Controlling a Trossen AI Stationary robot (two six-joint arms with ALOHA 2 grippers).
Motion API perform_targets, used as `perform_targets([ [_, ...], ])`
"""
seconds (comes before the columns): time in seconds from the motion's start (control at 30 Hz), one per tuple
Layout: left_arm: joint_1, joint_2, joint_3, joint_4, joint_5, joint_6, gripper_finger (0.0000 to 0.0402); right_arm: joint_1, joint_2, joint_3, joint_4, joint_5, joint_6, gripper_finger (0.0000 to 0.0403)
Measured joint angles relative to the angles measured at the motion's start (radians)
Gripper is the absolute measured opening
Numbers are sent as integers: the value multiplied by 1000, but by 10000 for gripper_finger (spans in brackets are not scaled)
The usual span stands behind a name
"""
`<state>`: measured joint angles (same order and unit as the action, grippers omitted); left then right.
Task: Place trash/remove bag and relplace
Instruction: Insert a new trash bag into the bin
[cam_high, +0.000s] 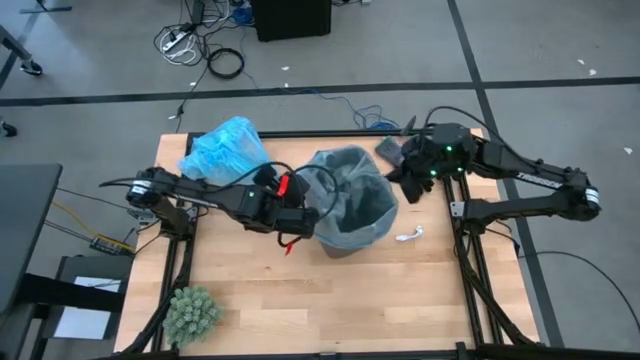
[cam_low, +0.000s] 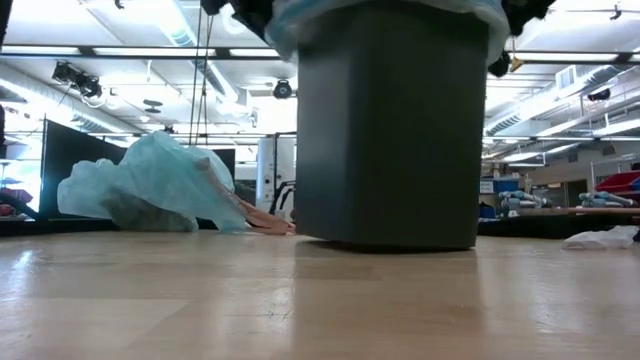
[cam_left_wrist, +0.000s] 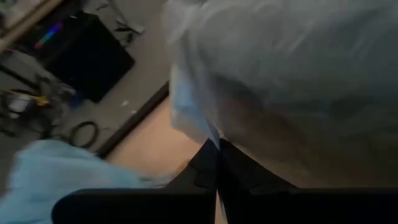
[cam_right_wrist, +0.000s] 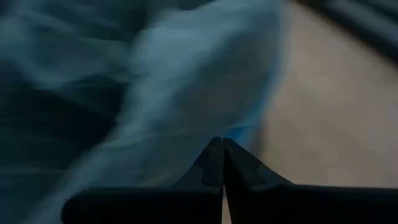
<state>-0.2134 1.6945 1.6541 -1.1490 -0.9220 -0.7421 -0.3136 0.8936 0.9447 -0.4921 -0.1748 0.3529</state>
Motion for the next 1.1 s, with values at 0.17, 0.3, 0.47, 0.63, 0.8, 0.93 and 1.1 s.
perform_targets([
  [0.17,-2,0,-38,61,63,-13,17,56,-61,2,-43,-110,92,0],
  [0.3,-4,0,-101,58,117,-78,17,128,-97,1,-100,-113,174,0],
  [0.47,-17,0,-121,81,137,-106,17,279,-116,2,-101,-105,298,0],
  [0.63,-23,0,-121,108,82,-101,17,431,-101,2,-66,-26,351,0],
  [0.8,-22,8,-121,110,59,-67,17,568,-29,2,88,92,282,0],
  [0.93,-23,8,-121,112,56,-58,17,621,51,2,91,215,252,0],
  [1.1,-27,5,-119,132,91,-15,17,684,159,2,64,414,223,0],
])
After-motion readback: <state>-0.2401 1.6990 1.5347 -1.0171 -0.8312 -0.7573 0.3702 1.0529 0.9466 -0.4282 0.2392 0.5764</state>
